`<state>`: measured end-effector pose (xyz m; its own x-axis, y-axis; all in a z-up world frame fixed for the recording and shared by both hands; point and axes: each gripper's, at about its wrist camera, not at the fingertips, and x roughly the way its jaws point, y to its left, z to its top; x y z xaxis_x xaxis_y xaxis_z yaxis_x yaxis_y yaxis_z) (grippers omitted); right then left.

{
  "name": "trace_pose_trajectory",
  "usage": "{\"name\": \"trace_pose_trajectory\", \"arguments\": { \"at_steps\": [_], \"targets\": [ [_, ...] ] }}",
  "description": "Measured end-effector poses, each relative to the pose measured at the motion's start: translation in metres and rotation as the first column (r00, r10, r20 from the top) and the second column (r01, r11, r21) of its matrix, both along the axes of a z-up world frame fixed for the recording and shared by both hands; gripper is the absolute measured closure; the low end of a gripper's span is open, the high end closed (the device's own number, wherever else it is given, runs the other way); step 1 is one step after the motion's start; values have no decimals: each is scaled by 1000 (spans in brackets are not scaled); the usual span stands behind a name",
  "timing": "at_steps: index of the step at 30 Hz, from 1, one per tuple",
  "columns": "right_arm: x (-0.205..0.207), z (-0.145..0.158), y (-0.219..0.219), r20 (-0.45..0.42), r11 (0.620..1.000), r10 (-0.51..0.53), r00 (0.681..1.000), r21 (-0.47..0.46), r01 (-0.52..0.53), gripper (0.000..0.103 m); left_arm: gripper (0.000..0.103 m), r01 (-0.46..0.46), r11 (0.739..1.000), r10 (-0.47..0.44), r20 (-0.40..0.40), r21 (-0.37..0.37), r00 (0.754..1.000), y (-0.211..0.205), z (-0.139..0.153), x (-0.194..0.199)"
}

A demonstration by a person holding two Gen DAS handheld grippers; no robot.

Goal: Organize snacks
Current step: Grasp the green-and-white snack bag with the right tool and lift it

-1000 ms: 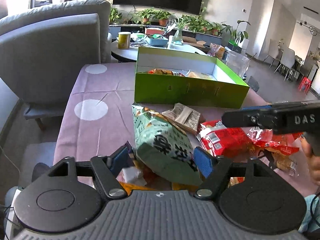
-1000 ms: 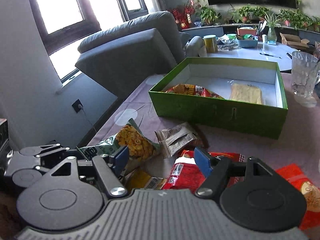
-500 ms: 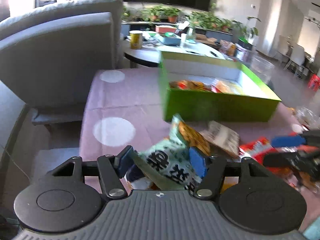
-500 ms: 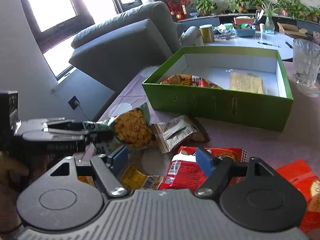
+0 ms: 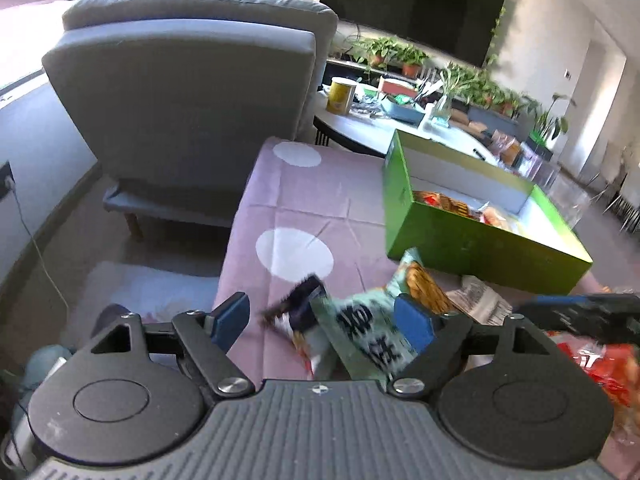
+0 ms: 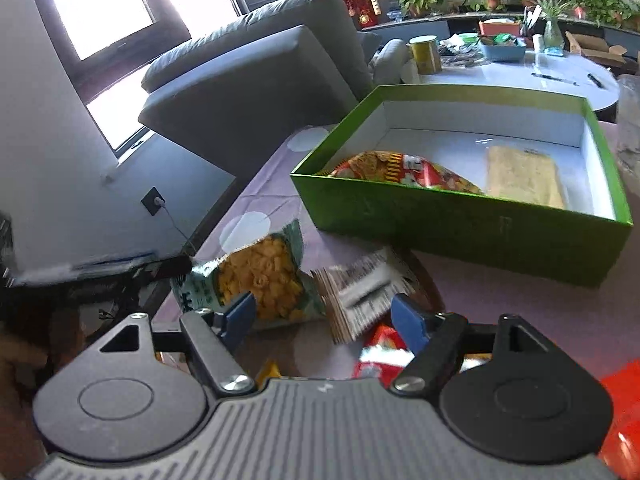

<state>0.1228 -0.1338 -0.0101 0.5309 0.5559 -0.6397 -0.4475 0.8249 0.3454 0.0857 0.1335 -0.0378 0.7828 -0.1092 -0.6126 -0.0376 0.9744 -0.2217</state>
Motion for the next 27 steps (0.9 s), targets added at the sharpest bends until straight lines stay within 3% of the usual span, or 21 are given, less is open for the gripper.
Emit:
{"name": "trace_pose_trajectory", "arguments": {
  "at_steps": [6, 12, 18, 23, 27],
  "targets": [
    [16, -2, 23, -18, 994, 110, 994, 30, -109, 18, 25, 55, 997, -55, 5, -61, 998, -2, -3, -17],
    [33, -6, 47, -25, 976, 217, 976, 39, -216, 18, 27, 129, 991, -130, -29, -33, 991, -19, -17, -7],
    [49, -13, 52, -47, 968, 249, 967, 55, -247, 18, 39, 134, 988, -138, -58, -75, 989, -21, -28, 0],
    [59, -15, 62, -52, 952, 302, 952, 66, -299, 18, 62, 120, 985, -127, -50, -125, 991, -16, -29, 0],
    [63, -20, 70, -69, 951, 308, 949, 46, -305, 18, 63, 126, 988, -131, -43, -93, 990, -19, -28, 0]
  ]
}}
